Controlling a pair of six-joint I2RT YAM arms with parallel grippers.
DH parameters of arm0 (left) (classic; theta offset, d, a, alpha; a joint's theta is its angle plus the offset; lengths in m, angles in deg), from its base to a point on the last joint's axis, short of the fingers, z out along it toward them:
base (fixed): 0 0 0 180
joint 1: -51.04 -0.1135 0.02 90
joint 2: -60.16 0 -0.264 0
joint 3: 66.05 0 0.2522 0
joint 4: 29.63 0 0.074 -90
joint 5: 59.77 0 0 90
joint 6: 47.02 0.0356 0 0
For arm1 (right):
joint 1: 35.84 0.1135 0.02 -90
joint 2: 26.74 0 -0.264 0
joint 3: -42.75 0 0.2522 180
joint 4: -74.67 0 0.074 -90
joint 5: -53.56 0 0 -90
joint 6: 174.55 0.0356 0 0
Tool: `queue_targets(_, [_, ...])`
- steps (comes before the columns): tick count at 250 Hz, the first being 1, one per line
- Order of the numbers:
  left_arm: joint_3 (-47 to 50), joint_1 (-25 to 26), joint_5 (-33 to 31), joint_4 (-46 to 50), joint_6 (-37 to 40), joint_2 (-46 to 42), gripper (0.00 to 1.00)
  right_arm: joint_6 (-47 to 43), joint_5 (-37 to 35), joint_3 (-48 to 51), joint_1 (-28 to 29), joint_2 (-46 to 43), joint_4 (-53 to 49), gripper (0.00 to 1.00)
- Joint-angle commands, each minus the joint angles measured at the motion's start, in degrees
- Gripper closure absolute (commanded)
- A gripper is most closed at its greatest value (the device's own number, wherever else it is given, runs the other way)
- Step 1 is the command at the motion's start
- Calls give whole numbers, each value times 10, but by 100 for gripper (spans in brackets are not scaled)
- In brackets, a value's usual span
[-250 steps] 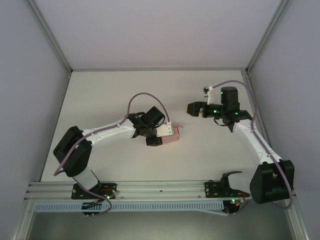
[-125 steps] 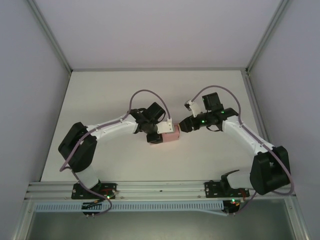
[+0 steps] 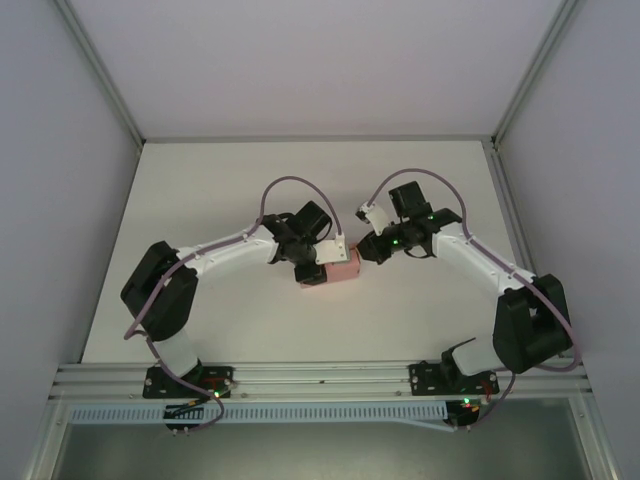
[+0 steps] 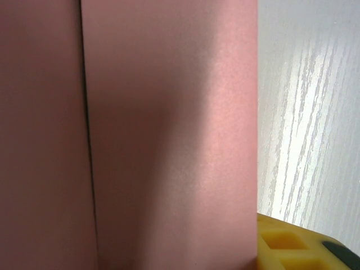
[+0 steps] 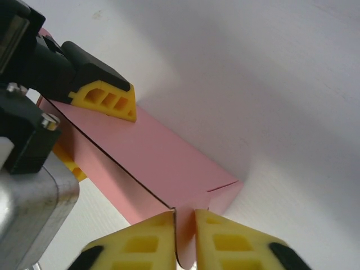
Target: Assemble paper box
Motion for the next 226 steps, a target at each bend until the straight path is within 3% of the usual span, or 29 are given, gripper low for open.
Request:
queue_targets(1, [-8, -6, -9, 6, 1, 20, 58, -13, 1, -12, 16, -17, -28, 97])
queue_targets(16, [-8, -6, -13, 6, -1, 20, 52, 11, -6, -15, 22, -19, -23, 100])
queue_targets(48, [-11, -6, -31, 3, -9, 24, 51, 127, -19, -38, 24, -14, -26, 100])
queue_targets(93, [-17, -6, -39, 2, -13, 28, 53, 330, 41, -51, 23, 0, 13, 100])
queue_targets(130, [-20, -5, -43, 2, -14, 32, 54, 430, 100, -70, 19, 11, 17, 100])
queue_targets(157, [-17, -5, -41, 0, -13, 30, 55, 438, 139, -70, 19, 27, 20, 100])
queue_targets(190, [-15, -5, -42, -1, -13, 27, 55, 348, 68, -69, 19, 33, -27, 100])
queue_targets(226, [-17, -6, -43, -2, -15, 28, 55, 253, 16, -7, 19, 13, 11, 100])
